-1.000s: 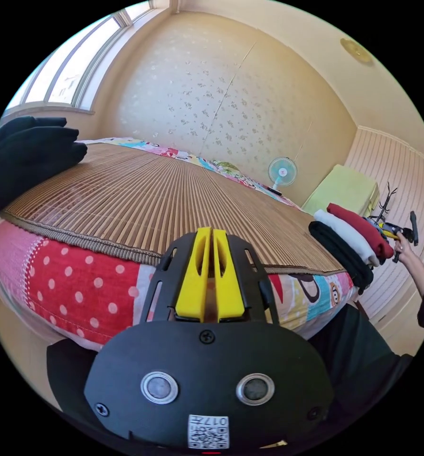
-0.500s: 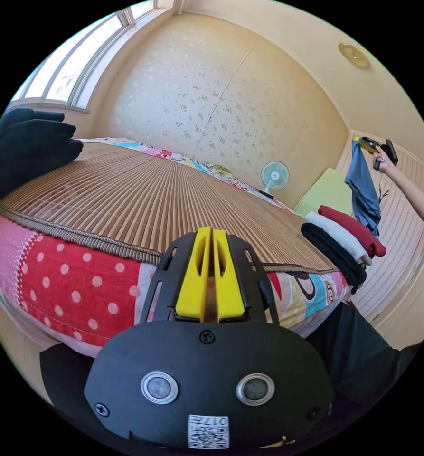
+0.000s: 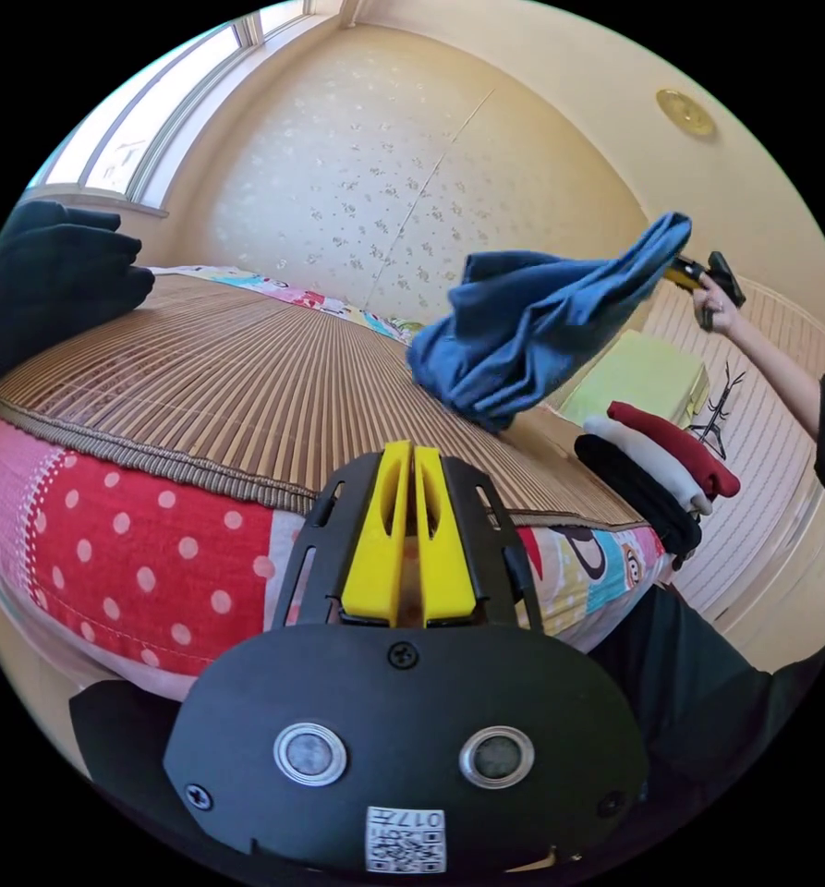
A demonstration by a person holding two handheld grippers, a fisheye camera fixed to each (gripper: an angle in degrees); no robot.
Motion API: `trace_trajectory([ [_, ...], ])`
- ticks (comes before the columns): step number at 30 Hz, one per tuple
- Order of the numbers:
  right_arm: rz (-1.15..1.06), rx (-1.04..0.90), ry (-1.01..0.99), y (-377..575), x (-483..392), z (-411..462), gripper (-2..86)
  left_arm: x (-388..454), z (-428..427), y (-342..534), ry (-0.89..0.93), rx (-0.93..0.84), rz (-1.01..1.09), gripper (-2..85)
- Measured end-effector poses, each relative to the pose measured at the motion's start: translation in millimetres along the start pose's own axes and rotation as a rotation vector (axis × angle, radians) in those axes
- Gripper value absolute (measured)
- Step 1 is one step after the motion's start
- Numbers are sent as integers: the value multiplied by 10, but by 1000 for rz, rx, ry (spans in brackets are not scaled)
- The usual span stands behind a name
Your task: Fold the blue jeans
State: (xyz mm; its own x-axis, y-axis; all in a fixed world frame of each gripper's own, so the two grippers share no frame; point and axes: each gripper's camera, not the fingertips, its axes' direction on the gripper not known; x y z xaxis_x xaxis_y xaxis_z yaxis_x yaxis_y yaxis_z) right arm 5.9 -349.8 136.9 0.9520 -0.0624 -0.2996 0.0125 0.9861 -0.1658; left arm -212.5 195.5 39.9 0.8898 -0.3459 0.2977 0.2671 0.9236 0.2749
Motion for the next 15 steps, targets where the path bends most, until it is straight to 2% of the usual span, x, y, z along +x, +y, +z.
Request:
trace_trajectory([
  [5, 4, -366, -107, 1609, 208, 948, 25, -4, 17, -27, 5, 1, -6, -10],
  [7, 4, -600, -180, 2609, 86, 1357, 26, -4, 26, -39, 9, 1, -11, -10],
  [8, -14, -650, -174, 2854, 5, 1425, 26, 0, 33, -46, 10, 2, -15, -10],
  [10, -76, -672, -237, 3502, -405, 1414, 27, 18, 47, -56, 5, 3, -16, -10],
  [13, -138, -656, -466, 3742, -906, 1243, 30, 65, 76, -77, -10, 1, -12, -10],
  [15, -251, -681, -511, 3701, -1140, 1149, 33, 94, 96, -92, -12, 1, -11, -10],
])
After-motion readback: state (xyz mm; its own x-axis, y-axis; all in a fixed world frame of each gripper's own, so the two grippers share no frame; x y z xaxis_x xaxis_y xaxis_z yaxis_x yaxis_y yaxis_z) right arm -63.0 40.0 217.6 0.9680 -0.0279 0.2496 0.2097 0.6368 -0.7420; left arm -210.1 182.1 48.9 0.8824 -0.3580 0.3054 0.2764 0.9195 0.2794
